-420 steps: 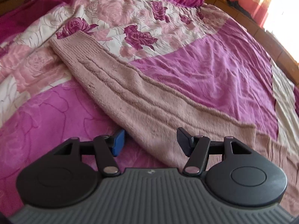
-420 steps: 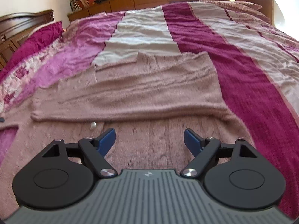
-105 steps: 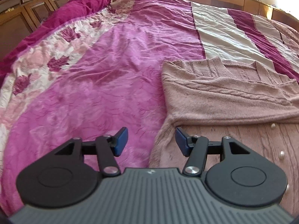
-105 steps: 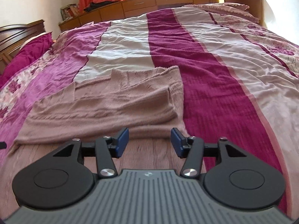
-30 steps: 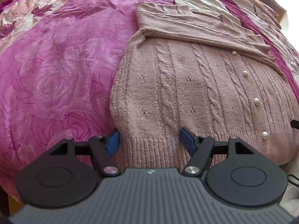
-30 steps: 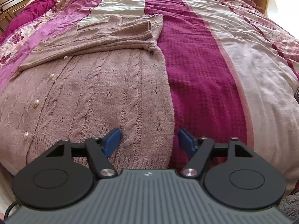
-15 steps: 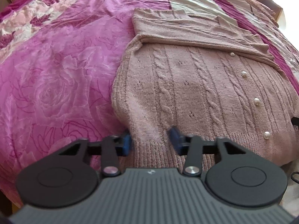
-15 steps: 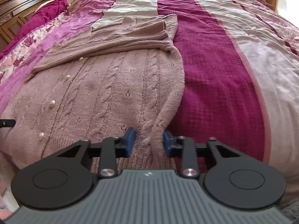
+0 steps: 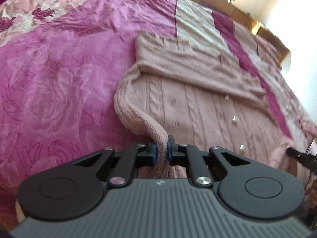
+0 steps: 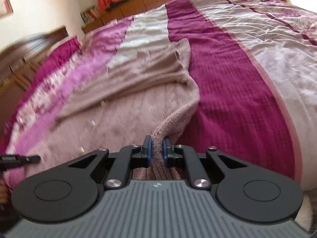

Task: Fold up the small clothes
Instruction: 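Close both grippers on the ribbed hem, then lift the hem with both grippers, fold it toward the collar, release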

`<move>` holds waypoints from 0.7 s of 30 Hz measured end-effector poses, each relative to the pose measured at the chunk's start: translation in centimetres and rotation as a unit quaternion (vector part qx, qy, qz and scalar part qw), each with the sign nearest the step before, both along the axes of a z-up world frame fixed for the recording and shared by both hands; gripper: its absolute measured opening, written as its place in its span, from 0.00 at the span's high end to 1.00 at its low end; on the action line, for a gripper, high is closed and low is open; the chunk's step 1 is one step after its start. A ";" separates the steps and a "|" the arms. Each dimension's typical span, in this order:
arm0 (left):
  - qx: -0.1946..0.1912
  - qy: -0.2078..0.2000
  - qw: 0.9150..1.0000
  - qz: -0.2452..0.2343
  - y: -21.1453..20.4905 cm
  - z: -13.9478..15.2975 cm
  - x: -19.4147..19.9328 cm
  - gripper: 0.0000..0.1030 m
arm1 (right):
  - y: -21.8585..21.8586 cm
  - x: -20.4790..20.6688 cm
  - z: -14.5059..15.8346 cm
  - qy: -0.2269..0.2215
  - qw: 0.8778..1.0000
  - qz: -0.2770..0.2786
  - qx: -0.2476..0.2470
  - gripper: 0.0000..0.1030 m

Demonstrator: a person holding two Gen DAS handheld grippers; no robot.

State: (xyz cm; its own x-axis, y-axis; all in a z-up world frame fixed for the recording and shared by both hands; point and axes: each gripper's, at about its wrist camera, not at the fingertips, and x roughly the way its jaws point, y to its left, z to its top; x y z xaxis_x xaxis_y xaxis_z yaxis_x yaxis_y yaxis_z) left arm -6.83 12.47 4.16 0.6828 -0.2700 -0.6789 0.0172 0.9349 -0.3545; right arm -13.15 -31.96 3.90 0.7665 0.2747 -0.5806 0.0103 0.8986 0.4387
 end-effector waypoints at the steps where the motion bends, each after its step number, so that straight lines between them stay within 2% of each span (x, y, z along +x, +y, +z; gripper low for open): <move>1: -0.006 -0.006 1.000 0.004 0.1 0.3 0.2 0.88 | 0.0 0.2 0.2 -0.007 1.000 -0.003 0.005 0.88; 12: -0.034 -0.054 0.997 0.048 0.5 2.7 3.9 0.88 | -1.5 3.7 2.0 -0.056 0.995 -0.062 0.050 0.89; 18: -0.025 -0.071 0.995 0.060 0.2 3.5 6.1 0.88 | -2.5 6.3 2.3 -0.069 0.990 -0.103 0.069 0.92; 21: -0.006 -0.073 0.995 0.064 -0.3 3.1 7.2 0.88 | -2.5 7.7 1.8 -0.067 0.990 -0.111 0.063 0.92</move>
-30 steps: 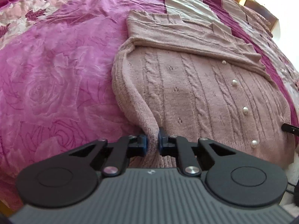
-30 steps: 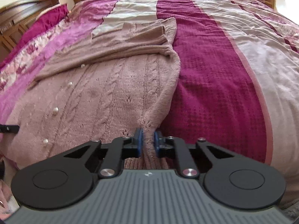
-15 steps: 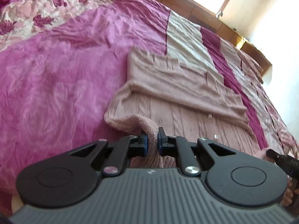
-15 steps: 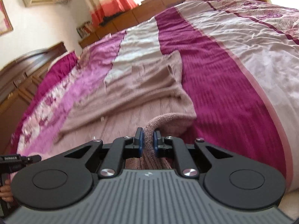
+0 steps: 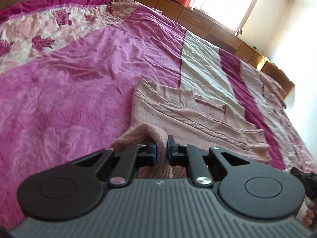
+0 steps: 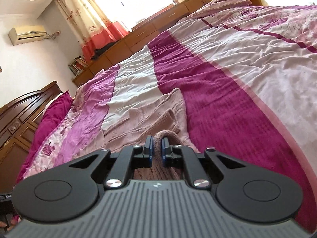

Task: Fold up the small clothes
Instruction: 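Lift the hem with both grippers, fold it toward the collar, release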

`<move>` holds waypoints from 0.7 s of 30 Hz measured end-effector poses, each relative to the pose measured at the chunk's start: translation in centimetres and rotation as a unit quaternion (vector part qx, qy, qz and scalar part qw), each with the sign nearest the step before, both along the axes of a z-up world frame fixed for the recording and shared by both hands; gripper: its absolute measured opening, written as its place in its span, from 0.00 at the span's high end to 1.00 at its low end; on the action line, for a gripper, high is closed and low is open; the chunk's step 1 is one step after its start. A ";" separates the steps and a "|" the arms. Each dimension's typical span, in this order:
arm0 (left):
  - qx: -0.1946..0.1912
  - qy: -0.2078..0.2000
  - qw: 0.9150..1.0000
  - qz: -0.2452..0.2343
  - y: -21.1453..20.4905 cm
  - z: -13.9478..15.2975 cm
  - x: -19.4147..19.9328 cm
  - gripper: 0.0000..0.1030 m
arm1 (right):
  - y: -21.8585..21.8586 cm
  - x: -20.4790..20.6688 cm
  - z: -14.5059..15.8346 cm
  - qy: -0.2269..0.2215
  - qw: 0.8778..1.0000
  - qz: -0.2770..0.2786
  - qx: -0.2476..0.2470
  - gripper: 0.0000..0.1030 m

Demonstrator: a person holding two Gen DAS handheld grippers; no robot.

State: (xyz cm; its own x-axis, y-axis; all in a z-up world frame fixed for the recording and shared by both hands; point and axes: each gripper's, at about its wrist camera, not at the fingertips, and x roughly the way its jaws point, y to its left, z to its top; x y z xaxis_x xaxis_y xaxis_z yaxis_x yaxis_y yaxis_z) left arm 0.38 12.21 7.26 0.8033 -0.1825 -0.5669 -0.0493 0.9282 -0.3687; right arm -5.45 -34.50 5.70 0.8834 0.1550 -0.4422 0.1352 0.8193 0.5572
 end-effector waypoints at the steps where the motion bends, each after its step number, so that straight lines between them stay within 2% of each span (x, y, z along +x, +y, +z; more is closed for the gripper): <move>1: 0.006 0.003 1.000 0.002 -0.1 -0.2 0.4 0.88 | 0.1 0.5 -0.3 0.004 1.000 -0.002 -0.005 0.92; 12: 0.038 0.063 0.997 0.022 -0.3 -4.1 3.0 0.87 | 0.5 3.5 -4.2 0.054 0.997 -0.024 -0.040 0.91; 20: 0.049 0.079 0.995 0.021 -0.8 -4.5 3.4 0.84 | 0.9 4.0 -5.1 0.065 0.997 -0.024 -0.046 0.90; 21: 0.047 0.081 0.995 0.022 -0.7 -4.4 3.4 0.82 | 0.8 4.0 -5.1 0.065 0.997 -0.022 -0.043 0.86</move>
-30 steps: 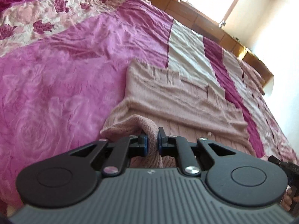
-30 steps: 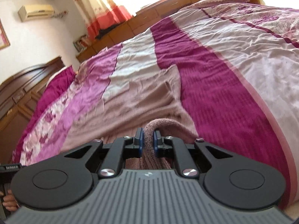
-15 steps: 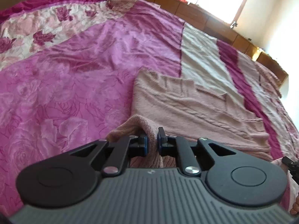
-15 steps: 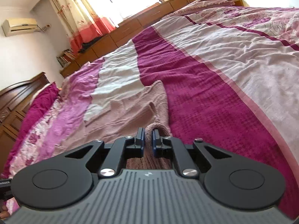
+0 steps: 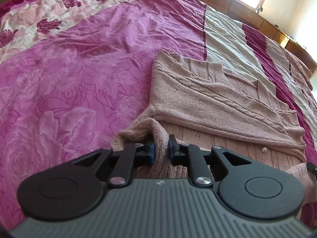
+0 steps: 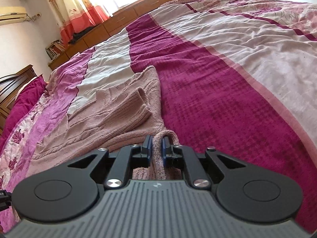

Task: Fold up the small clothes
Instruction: 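Lift the hem with both grippers, fold it toward the collar, release, then grasp the folded hem edge again with both grippers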

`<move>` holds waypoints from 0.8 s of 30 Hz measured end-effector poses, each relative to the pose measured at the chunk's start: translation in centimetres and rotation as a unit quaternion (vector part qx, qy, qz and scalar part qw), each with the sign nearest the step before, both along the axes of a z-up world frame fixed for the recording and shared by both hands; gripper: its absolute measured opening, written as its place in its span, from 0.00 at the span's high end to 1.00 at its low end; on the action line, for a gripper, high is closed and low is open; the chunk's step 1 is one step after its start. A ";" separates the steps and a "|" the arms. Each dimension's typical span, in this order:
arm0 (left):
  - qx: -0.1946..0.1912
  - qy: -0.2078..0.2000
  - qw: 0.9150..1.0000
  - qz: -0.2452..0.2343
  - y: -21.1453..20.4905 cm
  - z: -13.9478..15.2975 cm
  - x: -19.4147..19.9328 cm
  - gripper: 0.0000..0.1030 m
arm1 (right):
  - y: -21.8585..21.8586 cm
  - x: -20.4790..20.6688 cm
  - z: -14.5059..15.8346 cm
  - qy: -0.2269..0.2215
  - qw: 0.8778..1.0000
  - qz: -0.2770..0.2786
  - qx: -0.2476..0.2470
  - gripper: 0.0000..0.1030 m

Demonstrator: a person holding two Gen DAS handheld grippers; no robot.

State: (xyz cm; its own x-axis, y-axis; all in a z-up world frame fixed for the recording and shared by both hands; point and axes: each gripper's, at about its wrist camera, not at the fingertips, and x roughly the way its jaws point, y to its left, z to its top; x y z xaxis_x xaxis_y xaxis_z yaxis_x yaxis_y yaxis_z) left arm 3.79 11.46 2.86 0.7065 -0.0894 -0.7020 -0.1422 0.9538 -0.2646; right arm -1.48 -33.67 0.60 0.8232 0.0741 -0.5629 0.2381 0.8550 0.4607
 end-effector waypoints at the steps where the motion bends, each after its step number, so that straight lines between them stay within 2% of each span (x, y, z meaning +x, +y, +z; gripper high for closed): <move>1: -0.002 0.002 1.000 0.001 0.0 0.1 0.0 0.82 | 0.0 -0.1 0.1 -0.001 1.000 0.002 0.005 0.84; 4: -0.006 0.007 1.000 0.002 0.2 0.4 -0.3 0.74 | -0.2 -0.3 0.5 -0.001 1.000 0.004 0.015 0.77; 6: -0.005 0.008 1.000 0.000 0.2 0.7 -0.5 0.66 | -0.2 -0.7 0.8 -0.002 1.000 0.006 0.018 0.69; 9: 0.010 0.009 1.000 -0.004 0.2 1.4 -1.1 0.54 | -0.3 -1.5 1.4 -0.004 1.000 0.007 0.016 0.55; 11: 0.024 0.005 1.000 -0.010 0.3 1.9 -1.7 0.50 | -0.5 -2.2 1.8 -0.004 1.000 0.009 0.017 0.51; 14: 0.031 0.004 0.999 -0.019 0.5 2.3 -2.6 0.49 | -0.8 -3.4 2.1 0.001 1.000 0.010 0.014 0.47; 24: 0.033 0.015 0.999 -0.040 0.8 1.9 -4.8 0.49 | -0.6 -6.6 2.5 0.010 0.999 0.040 0.025 0.46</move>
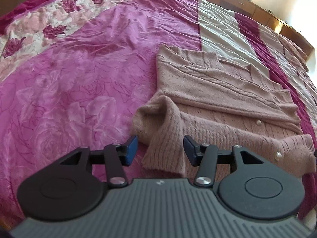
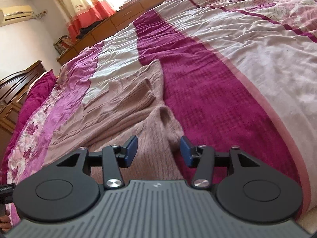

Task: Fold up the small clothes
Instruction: 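Grasp the folded hem edge again with both grippers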

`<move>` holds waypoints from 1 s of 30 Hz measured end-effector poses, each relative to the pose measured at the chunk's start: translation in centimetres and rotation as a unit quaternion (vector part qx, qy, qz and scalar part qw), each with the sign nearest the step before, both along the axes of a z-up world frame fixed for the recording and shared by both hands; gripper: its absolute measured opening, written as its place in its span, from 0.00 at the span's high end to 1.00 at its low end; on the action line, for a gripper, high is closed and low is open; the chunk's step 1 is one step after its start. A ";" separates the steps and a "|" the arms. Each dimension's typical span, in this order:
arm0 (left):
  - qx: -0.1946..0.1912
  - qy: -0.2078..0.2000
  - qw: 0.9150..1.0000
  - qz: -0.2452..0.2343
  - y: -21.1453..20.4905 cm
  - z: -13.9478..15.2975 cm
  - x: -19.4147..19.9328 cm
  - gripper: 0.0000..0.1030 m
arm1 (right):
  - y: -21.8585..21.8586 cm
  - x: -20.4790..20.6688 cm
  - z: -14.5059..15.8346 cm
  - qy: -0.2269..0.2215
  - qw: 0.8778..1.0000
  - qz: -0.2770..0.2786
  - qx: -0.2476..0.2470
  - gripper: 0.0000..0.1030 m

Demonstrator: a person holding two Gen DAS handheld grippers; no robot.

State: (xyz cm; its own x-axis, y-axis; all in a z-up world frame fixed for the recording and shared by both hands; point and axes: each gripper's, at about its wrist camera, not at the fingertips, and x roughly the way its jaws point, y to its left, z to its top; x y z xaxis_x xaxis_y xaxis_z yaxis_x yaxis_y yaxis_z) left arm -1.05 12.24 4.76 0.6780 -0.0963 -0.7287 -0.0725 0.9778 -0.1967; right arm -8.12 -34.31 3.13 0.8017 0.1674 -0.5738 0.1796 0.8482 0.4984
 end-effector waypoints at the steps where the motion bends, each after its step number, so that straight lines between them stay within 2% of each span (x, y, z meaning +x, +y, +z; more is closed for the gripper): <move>1: -0.001 0.000 1.000 -0.006 -0.1 -0.1 -0.1 0.49 | 0.2 -0.1 0.0 0.000 1.000 0.005 0.000 0.46; 10: -0.017 -0.012 0.999 -0.036 -1.4 -0.7 0.9 0.49 | 1.5 0.4 -0.4 0.012 0.999 0.027 -0.017 0.46; 21: -0.012 -0.002 0.999 -0.039 -2.3 -2.1 2.0 0.50 | 2.5 1.6 -1.6 0.023 0.998 0.044 -0.036 0.46; 23: -0.011 -0.001 0.999 -0.039 -2.4 -2.2 2.0 0.51 | 2.9 1.7 -1.6 0.023 0.997 0.049 -0.051 0.52; 24: -0.009 -0.001 0.999 -0.043 -2.4 -2.2 2.1 0.54 | 3.1 1.7 -1.6 0.025 0.997 0.054 -0.056 0.60; 25: -0.006 -0.001 0.999 -0.046 -2.5 -2.2 2.0 0.59 | 3.2 1.8 -1.5 0.027 0.996 0.057 -0.058 0.63; 27: 0.000 -0.001 0.999 -0.046 -2.4 -2.1 1.9 0.77 | 3.5 1.9 -1.4 0.034 0.995 0.066 -0.062 0.75; 30: -0.025 -0.003 0.999 -0.041 -1.6 -1.8 1.5 0.85 | 3.8 1.7 -0.9 0.031 0.995 0.073 -0.068 0.82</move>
